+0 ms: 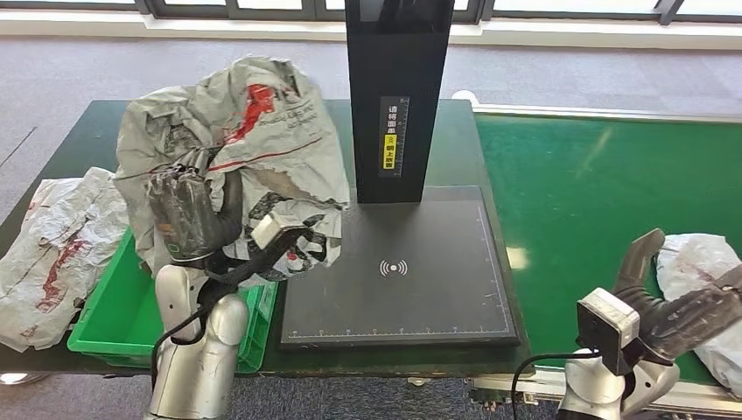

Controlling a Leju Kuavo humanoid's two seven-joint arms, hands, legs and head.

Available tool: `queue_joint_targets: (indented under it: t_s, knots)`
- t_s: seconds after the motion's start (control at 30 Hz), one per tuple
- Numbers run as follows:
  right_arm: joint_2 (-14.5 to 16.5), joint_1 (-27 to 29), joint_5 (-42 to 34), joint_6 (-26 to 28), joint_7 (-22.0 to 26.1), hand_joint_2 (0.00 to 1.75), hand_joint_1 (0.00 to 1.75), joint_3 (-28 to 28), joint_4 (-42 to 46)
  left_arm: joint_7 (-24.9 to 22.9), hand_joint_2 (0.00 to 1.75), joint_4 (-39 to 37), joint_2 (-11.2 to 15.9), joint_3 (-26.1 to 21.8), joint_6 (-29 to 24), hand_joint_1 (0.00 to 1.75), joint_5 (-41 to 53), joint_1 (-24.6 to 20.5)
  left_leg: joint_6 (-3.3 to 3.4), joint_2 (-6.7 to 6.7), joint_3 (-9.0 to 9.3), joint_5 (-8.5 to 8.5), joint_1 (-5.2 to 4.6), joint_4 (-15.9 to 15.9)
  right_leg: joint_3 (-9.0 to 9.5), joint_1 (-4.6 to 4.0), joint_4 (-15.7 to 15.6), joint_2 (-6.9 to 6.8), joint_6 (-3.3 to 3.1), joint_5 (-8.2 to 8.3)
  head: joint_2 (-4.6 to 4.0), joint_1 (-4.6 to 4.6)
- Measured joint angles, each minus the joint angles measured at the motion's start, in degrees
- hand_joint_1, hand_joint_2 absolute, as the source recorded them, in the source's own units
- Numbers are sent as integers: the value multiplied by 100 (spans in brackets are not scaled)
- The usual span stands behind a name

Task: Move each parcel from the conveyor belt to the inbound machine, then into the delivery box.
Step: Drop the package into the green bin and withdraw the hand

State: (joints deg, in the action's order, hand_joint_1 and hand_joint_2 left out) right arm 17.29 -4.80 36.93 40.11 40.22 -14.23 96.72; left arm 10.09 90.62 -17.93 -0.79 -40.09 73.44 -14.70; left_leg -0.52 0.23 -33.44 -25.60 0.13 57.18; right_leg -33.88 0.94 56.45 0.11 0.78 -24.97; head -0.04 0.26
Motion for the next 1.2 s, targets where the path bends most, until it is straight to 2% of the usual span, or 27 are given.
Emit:
queue_joint_targets:
  t_s: [0.13, 0.37, 0.63, 0.67, 0.8, 1.2]
  knots:
    - [0, 19, -19, 0, 0, 175, 0, 0, 48, 152, 175, -296, 9, -803, 0, 175, -148, 74, -1, 5, 0, 0, 2, 0, -2, -1, 0, 5, 0, 0, 0, 1]
    - [0, 22, -5, 0, 0, 175, 0, -2, 62, 111, 175, -827, -10, -1607, 0, 175, -123, 42, 0, 6, 0, -2, -1, 1, -1, 1, -1, 10, 0, 0, 1, 1]
    - [0, 52, 24, 0, 0, 175, 0, -2, 84, 121, 175, -1180, -45, -1996, 0, 175, -94, -26, 0, 6, 0, -2, -1, 1, -1, 1, -1, 9, 0, 0, -1, 1]
    - [0, 57, 24, 0, 0, 175, 0, -2, 86, 119, 175, -1205, -48, -2021, 0, 171, -91, -31, 0, 6, 0, -2, 0, 1, -1, 1, -1, 10, 0, 0, -1, 2]
    - [0, 61, 25, 0, 0, 175, 0, -2, 93, 77, 175, -1286, -59, -2081, 0, 0, -60, -42, 0, 6, 0, -1, 0, 1, -2, 1, -1, 9, 0, 0, 1, 1]
    - [-1, 97, 43, 0, 0, 175, 0, -4, 107, 71, 175, -1277, -65, -2103, 0, 0, -354, -41, 0, 6, 0, -1, 0, 1, 0, 0, -1, 9, 0, 0, 1, 1]
